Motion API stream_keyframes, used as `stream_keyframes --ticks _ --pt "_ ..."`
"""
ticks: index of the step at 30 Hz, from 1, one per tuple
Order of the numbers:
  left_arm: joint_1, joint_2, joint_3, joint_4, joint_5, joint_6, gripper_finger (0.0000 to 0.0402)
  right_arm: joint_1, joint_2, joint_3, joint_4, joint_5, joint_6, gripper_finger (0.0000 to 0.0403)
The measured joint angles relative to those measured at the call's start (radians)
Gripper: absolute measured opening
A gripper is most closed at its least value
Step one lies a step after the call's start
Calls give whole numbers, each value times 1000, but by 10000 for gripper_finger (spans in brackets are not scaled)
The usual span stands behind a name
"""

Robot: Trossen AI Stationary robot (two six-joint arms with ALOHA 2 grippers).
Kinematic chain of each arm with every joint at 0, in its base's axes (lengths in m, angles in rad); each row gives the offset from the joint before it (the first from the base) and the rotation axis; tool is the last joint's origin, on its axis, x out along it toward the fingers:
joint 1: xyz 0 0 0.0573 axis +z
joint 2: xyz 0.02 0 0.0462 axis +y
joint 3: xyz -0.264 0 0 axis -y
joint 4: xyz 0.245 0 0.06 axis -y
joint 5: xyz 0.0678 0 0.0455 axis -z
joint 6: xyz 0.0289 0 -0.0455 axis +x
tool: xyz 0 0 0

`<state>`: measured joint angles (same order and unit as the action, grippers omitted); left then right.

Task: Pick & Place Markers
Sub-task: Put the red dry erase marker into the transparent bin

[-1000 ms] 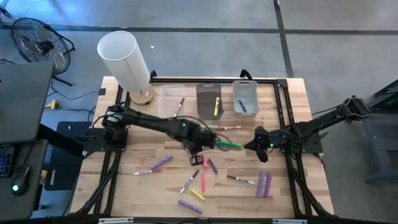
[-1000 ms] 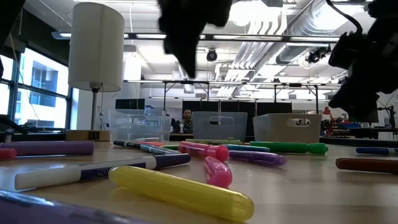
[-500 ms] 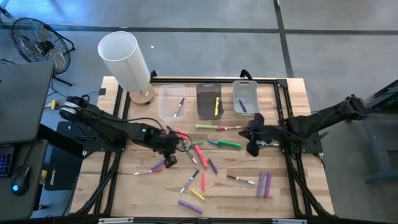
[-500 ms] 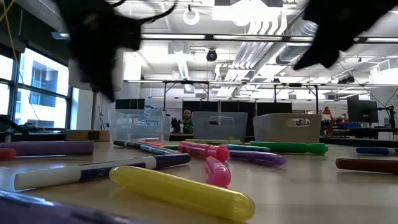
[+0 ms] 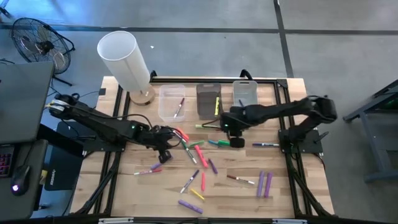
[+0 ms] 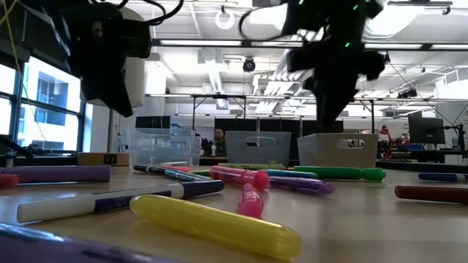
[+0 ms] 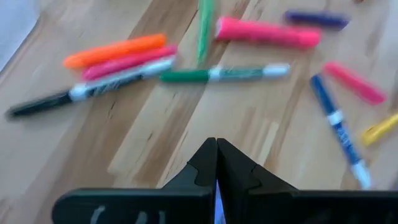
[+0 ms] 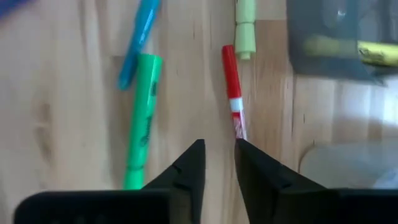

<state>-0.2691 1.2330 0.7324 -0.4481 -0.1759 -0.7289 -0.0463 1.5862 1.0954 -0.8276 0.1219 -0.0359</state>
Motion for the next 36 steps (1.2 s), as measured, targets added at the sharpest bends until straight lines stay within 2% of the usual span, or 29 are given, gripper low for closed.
stream_keyframes --ticks 4,12,24,36 --pt "0 -1 -2 -3 -23 15 0 -35 92 3 25 25 -96 95" --pt "0 -1 -2 5 -26 17 0 -94 192 3 81 27 -169 88" --pt "0 -1 -2 10 -26 13 0 -132 232 4 115 -1 -234 83" --pt "0 0 -2 41 -28 13 0 -103 273 4 116 -13 -214 83"
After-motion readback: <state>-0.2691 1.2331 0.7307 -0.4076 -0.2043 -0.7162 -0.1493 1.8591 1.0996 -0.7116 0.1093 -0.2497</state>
